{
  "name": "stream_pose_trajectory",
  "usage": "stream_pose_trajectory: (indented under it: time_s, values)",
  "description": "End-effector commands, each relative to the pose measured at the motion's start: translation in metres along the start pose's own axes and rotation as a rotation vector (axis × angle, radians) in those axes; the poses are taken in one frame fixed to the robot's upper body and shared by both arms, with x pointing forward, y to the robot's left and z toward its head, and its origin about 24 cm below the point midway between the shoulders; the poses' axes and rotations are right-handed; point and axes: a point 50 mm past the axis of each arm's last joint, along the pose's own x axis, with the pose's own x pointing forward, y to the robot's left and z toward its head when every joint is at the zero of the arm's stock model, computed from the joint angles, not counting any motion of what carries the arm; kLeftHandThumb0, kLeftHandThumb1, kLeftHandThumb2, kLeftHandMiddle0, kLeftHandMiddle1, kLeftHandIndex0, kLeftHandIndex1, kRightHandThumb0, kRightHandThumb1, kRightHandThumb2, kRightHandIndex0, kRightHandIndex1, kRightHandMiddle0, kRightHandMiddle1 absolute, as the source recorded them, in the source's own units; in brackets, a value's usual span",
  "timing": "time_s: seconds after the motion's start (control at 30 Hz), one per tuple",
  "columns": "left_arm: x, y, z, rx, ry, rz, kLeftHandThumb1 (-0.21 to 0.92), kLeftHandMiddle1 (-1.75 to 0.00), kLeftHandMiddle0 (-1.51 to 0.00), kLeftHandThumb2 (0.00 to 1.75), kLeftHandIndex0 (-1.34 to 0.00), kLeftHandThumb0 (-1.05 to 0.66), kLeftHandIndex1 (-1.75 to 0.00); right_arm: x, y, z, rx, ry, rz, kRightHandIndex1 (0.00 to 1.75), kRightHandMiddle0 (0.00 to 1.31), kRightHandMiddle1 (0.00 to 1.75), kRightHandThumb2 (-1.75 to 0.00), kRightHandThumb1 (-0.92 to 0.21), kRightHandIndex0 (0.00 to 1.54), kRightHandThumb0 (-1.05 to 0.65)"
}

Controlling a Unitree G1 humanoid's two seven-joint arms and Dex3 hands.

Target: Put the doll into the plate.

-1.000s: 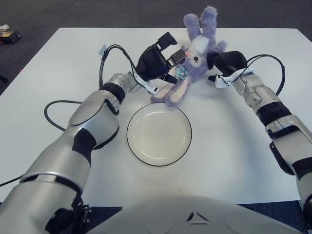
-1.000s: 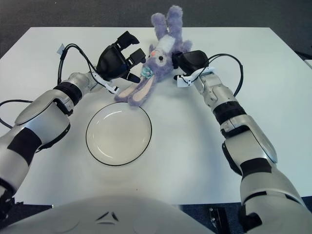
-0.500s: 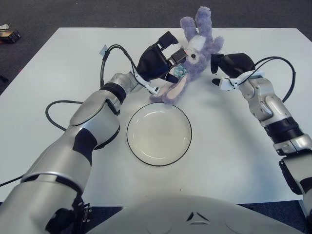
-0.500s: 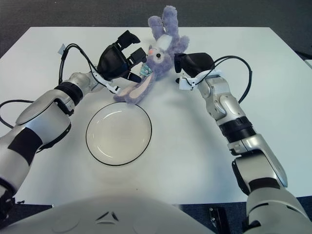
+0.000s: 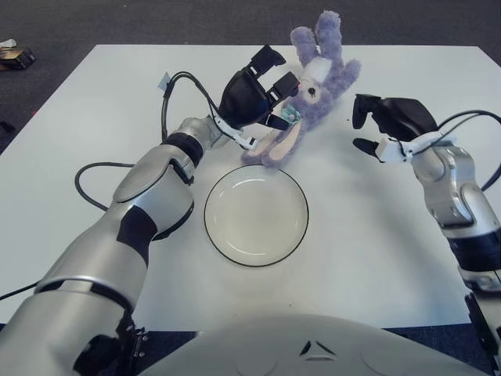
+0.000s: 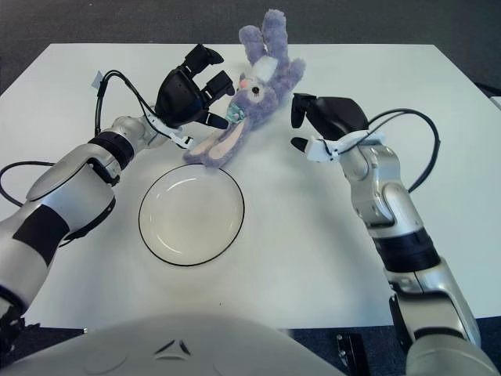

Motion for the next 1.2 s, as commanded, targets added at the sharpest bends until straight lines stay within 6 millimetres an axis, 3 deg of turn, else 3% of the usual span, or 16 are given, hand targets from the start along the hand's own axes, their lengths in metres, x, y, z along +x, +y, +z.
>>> stream_pose_trajectory:
  time_s: [0.0,0.5,0.6,0.67,0.7,0.77,0.87,1.03,1.17]
  values:
    - [0.0,0.002,-0.003,0.003,0.014,0.001,0.92,-1.21,-0.19,0.49,-0.22,-0.34,-1.71,-0.003,-0.002,0.0,0.011,0.002,0.001,1.73,0.41,1.75,-1.33,-0.31,0.6,0.0]
    - [0.001,0.001,-0.003,-0.004,0.027,0.0,0.92,-1.19,-0.22,0.49,-0.21,-0.34,-1.71,0.0,-0.005,-0.004,0.009,-0.029,-0.08,1.75,0.43,1.74,-1.37,-0.28,0.63,0.0]
    - [0.001,0.001,-0.003,-0.002,0.035,0.005,0.92,-1.19,-0.22,0.49,-0.21,-0.34,-1.71,0.019,0.003,-0.013,-0.057,-0.053,-0.133,1.75,0.43,1.72,-1.32,-0.31,0.58,0.0]
    - [0.001,0.001,-0.003,0.002,0.04,0.01,0.92,-1.18,-0.23,0.49,-0.21,-0.34,-1.72,0.025,0.006,-0.014,-0.078,-0.065,-0.146,1.55,0.47,1.46,-0.7,-0.65,0.51,-0.08]
    - [0.001,0.001,-0.003,0.003,0.042,0.011,0.92,-1.18,-0.23,0.49,-0.21,-0.34,-1.72,0.027,0.006,-0.014,-0.083,-0.07,-0.148,1.45,0.49,1.44,-0.52,-0.75,0.47,-0.18]
    - [0.001,0.001,-0.003,0.004,0.045,0.013,0.92,-1.17,-0.23,0.49,-0.21,-0.34,-1.72,0.029,0.008,-0.014,-0.089,-0.079,-0.153,1.15,0.45,1.03,-0.25,-0.85,0.44,-0.41]
    - [0.001,0.001,-0.003,0.004,0.045,0.014,0.92,-1.17,-0.24,0.49,-0.21,-0.34,-1.72,0.03,0.008,-0.015,-0.092,-0.085,-0.158,1.0,0.44,0.81,-0.11,-0.9,0.43,-0.51]
    - [0.002,0.001,-0.004,-0.004,0.072,0.022,0.92,-1.16,-0.24,0.5,-0.21,-0.34,-1.72,0.037,0.009,-0.013,-0.099,-0.109,-0.162,0.93,0.44,0.72,-0.05,-0.92,0.43,-0.55]
    - [0.005,0.003,-0.008,-0.037,0.144,0.035,0.92,-1.15,-0.24,0.51,-0.19,-0.34,-1.74,0.049,0.011,-0.007,-0.12,-0.159,-0.163,0.29,0.48,0.39,-0.01,-0.88,0.44,-0.53]
